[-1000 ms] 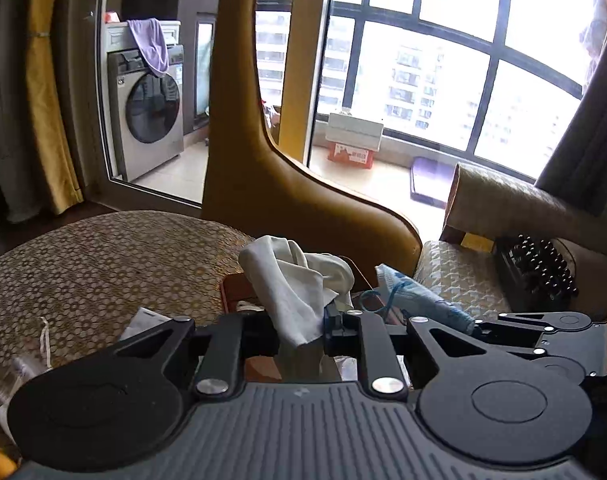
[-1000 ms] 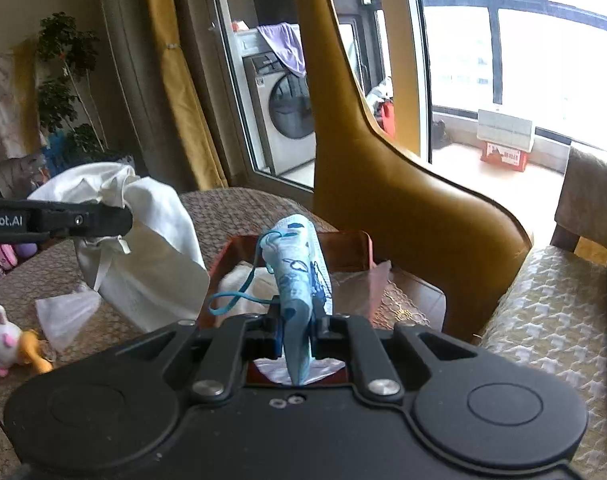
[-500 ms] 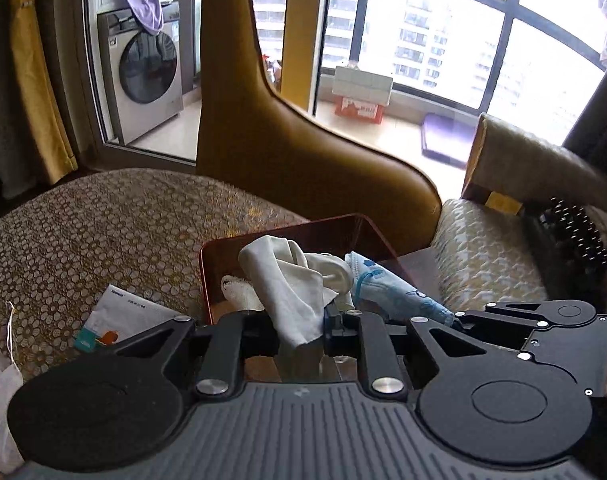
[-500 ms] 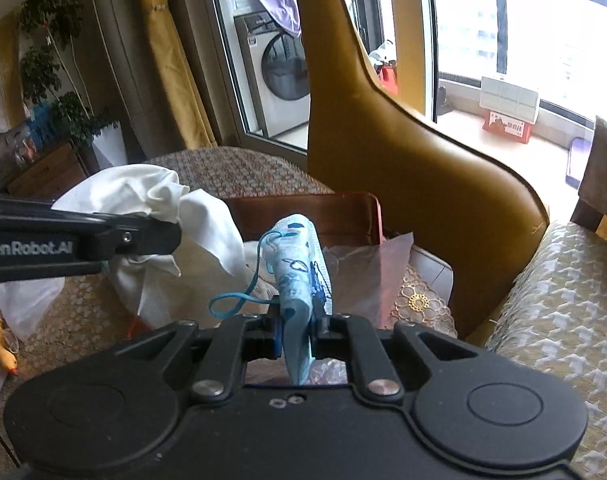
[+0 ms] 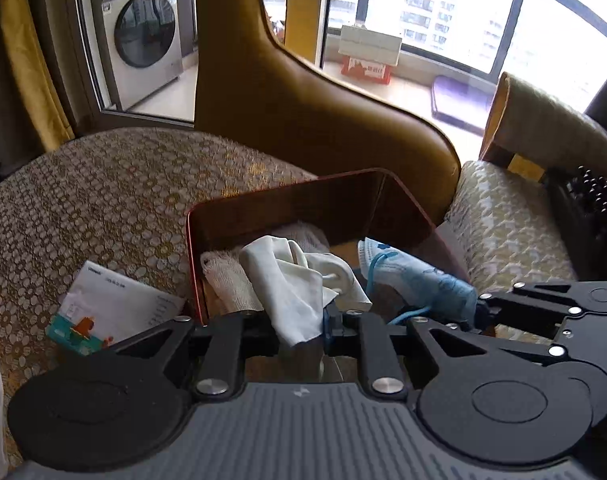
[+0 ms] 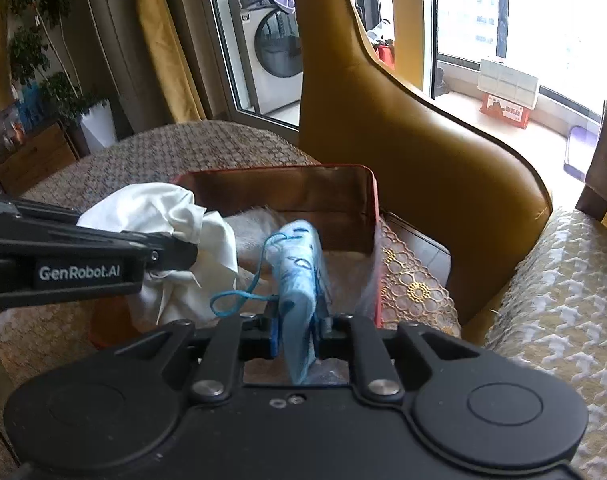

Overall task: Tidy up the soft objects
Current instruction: 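Open both tools to drop the mask and cloth into the box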

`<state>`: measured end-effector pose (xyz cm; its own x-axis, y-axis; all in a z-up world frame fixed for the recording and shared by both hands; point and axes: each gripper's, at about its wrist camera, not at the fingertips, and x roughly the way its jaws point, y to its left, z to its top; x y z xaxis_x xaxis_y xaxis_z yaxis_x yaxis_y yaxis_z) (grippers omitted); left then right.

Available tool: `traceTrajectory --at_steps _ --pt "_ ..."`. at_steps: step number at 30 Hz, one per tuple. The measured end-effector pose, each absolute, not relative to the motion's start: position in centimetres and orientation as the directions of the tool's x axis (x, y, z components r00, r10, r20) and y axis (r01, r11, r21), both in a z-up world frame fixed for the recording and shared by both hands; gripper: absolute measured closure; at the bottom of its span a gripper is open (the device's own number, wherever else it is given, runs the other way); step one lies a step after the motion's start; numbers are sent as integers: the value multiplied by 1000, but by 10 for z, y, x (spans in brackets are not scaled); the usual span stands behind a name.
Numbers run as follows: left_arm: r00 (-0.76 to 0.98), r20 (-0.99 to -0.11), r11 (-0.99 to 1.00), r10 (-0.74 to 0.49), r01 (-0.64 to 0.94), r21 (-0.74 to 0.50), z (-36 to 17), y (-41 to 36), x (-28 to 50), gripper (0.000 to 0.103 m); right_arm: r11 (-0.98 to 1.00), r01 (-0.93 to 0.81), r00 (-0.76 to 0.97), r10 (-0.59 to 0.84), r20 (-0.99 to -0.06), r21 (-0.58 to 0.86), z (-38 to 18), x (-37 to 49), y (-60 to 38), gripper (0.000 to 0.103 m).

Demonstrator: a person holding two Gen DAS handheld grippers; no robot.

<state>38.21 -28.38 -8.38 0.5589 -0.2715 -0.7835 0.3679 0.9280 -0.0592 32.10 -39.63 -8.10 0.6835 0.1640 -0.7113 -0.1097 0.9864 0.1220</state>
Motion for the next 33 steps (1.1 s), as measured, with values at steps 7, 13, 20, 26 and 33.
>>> traceTrajectory --at_steps 7,13,20,26,33 --pt "542 -799 928 -260 368 -52 -94 -286 384 84 987 -136 678 153 -719 83 -85 321 -392 81" --pt "538 -796 928 -278 365 -77 -95 -285 386 44 985 -167 692 151 -706 47 -79 317 -389 67" --pt "559 -773 927 -300 361 -99 -81 -279 377 33 981 -192 702 164 -693 37 -71 307 -388 51" --pt "580 -759 930 -295 356 -90 -67 -269 362 33 980 -193 718 171 -675 43 -57 295 -388 42" --pt "629 -716 928 -303 367 -70 -41 -256 332 33 981 -183 736 184 -652 69 -39 277 -386 37"
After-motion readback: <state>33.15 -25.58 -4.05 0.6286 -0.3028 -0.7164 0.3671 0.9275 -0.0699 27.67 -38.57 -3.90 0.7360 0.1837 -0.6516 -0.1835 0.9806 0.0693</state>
